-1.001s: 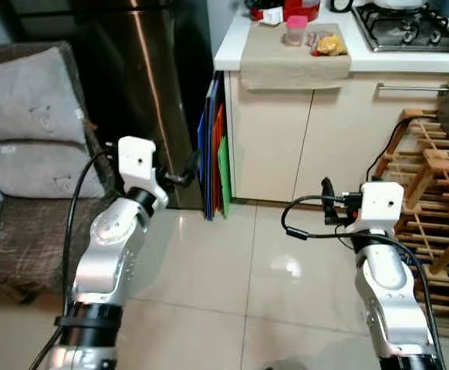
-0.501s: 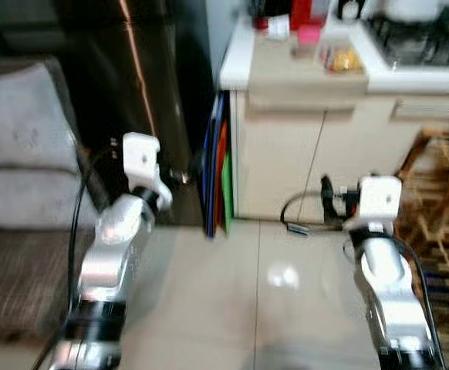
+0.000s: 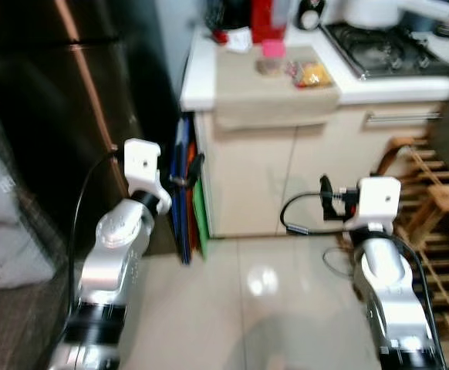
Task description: Restocking fridge
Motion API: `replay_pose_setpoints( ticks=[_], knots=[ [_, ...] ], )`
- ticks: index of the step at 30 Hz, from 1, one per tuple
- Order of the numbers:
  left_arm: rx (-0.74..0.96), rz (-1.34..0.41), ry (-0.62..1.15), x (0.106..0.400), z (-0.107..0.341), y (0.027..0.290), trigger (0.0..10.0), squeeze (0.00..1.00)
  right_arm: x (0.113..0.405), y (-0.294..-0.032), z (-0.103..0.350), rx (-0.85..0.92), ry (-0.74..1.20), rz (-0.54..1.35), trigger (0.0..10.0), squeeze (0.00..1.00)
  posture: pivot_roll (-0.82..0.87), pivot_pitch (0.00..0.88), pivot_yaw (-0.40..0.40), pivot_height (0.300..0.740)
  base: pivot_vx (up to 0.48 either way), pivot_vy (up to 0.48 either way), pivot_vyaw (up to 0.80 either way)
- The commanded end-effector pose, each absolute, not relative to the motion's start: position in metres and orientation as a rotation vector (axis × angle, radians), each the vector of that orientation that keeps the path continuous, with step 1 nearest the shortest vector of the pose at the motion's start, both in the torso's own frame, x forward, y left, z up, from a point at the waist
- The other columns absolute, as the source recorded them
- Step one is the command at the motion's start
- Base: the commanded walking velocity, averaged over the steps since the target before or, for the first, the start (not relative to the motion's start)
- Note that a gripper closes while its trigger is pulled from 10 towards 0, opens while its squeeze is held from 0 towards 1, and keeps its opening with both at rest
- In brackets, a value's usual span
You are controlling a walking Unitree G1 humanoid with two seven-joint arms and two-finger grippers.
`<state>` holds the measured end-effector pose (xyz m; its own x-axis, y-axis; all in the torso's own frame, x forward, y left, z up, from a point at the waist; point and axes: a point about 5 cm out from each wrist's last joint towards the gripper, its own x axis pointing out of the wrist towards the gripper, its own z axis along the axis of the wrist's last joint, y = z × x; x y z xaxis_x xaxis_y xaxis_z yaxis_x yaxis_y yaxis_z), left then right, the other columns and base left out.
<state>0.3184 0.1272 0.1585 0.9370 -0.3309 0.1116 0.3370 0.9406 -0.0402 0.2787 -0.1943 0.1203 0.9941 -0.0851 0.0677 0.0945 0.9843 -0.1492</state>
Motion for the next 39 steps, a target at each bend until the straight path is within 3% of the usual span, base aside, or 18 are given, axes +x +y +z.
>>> replay_pose_setpoints(
  ticks=[1,5,9,10,12,14,17,22,30,39],
  knots=[
    [-0.062,-0.321,-0.107,0.318,0.159,0.134,10.0,0.00,0.280,-0.190,0.125,-0.145,-0.077,-0.081,10.0,0.00,-0.14,0.000,0.071,0.740,0.000,0.000,-0.77],
    [-0.222,-0.243,-0.022,0.312,0.145,0.136,10.0,0.00,0.280,-0.188,0.127,-0.146,-0.097,-0.066,10.0,0.00,-0.16,0.000,0.083,0.740,0.000,0.000,0.00],
    [-0.136,-0.138,0.115,0.287,0.109,0.171,10.0,0.00,0.276,-0.188,0.130,-0.140,-0.104,-0.021,10.0,0.00,-0.15,0.000,0.064,0.740,0.000,0.000,0.00],
    [-0.136,-0.138,0.115,0.287,0.109,0.171,10.0,0.00,0.276,-0.188,0.130,-0.140,-0.104,-0.021,10.0,0.00,-0.15,0.000,0.064,0.740,0.000,0.000,0.00],
    [-0.034,-0.232,0.150,0.252,0.095,0.176,10.0,0.00,0.263,-0.195,0.129,-0.120,-0.086,-0.015,10.0,0.00,-0.12,0.000,0.037,0.740,0.000,0.000,0.00],
    [-0.041,-0.271,0.123,0.233,0.101,0.172,10.0,0.00,0.244,-0.201,0.121,-0.114,-0.037,-0.012,10.0,0.00,-0.10,0.000,0.022,0.740,0.000,0.000,0.00],
    [-0.074,-0.218,0.041,0.241,0.116,0.167,10.0,0.00,0.232,-0.205,0.113,-0.131,0.010,-0.007,10.0,0.00,-0.09,0.000,0.005,0.740,0.268,0.000,0.00],
    [-0.082,-0.216,-0.002,0.264,0.128,0.162,10.0,0.00,0.245,-0.199,0.117,-0.115,-0.016,-0.006,10.0,0.00,-0.09,0.000,0.013,0.740,0.435,0.000,0.37],
    [-0.081,-0.285,0.011,0.267,0.131,0.153,10.0,0.00,0.248,-0.198,0.120,-0.133,-0.027,-0.017,10.0,0.00,-0.13,0.000,0.053,0.740,0.435,0.000,0.59],
    [-0.074,-0.303,-0.005,0.271,0.134,0.145,10.0,0.00,0.253,-0.197,0.120,-0.125,-0.032,-0.020,10.0,0.00,-0.12,0.000,0.054,0.740,0.435,0.000,0.00]
  ],
)
